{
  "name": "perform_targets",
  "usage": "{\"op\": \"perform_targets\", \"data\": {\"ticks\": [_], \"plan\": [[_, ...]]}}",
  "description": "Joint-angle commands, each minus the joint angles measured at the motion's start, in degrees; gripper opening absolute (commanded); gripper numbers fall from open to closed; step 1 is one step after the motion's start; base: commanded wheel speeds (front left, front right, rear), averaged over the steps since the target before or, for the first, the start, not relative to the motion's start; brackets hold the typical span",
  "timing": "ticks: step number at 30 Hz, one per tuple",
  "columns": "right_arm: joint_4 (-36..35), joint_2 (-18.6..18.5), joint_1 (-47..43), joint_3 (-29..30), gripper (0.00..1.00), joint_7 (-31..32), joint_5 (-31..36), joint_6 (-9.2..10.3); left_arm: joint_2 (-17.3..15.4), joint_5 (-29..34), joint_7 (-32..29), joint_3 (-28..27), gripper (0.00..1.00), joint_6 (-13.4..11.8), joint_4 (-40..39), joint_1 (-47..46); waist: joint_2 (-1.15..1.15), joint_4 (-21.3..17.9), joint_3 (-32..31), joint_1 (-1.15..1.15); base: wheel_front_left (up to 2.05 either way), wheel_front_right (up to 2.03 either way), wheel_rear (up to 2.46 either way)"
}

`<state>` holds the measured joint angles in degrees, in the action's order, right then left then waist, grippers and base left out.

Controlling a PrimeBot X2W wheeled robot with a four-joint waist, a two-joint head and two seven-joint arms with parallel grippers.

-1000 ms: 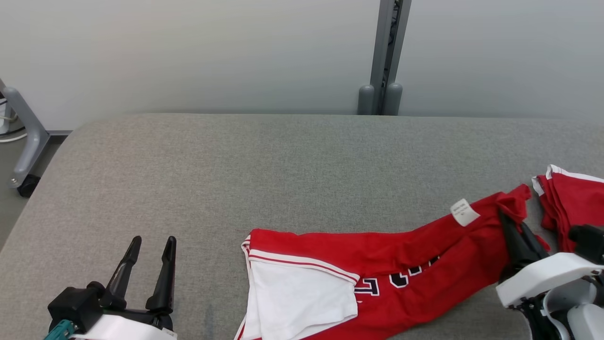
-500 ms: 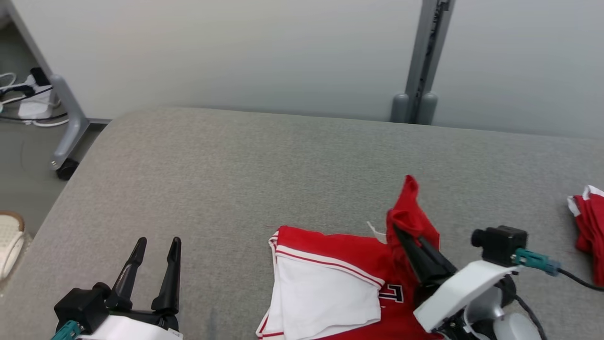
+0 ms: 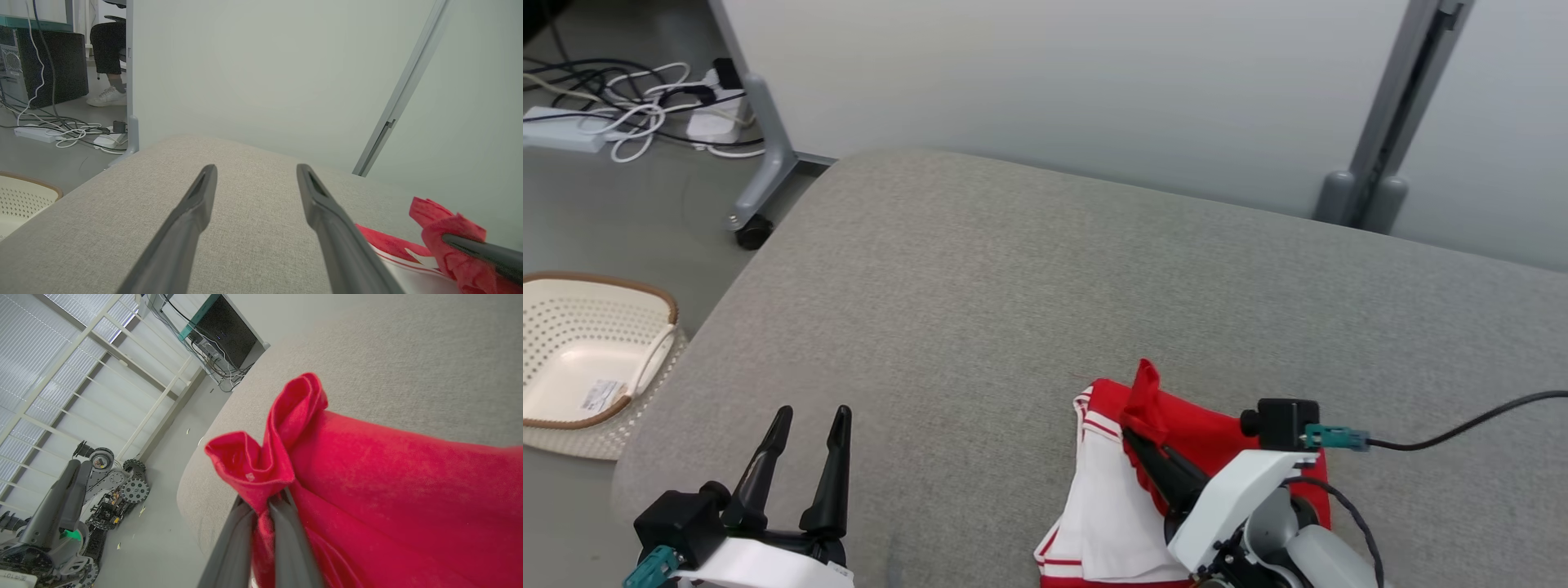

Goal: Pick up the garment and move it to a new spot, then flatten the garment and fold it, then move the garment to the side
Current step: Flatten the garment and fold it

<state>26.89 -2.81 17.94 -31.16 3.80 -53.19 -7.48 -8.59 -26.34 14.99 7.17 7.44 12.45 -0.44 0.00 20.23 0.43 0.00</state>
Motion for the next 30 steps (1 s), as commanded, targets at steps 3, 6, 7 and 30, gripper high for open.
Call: {"op": "perform_targets", "data": {"ticks": [3, 6, 7, 30], "plan": [[3.26, -0.26, 2.28, -3.59, 0.00, -1.69, -2.73, -0.03, -0.20, -0.31, 0.23, 0.17, 1.00, 0.08, 0.43, -0.89, 0.00, 1.97, -0.09, 0.00, 0.00, 0.00, 0.00], [6.78, -0.28, 3.86, -6.23, 0.00, -3.41, -4.50, -0.03, -0.54, -0.61, 0.23, 0.50, 1.00, 0.08, 0.95, -1.13, 0.00, 2.62, -0.13, 0.00, 0.00, 0.00, 0.00], [7.88, -0.28, 4.33, -7.03, 0.00, -4.05, -5.19, -0.03, -0.64, -0.70, 0.23, 0.57, 1.00, 0.08, 1.09, -1.24, 0.00, 2.77, -0.11, 0.00, 0.00, 0.00, 0.00], [1.16, -9.03, 6.58, -3.56, 1.00, -18.07, -6.54, -0.03, -1.18, 0.62, 0.24, -0.51, 1.00, 0.09, 0.91, 1.26, 0.00, -5.47, -2.19, 0.00, 0.00, 0.00, 0.00]]}}
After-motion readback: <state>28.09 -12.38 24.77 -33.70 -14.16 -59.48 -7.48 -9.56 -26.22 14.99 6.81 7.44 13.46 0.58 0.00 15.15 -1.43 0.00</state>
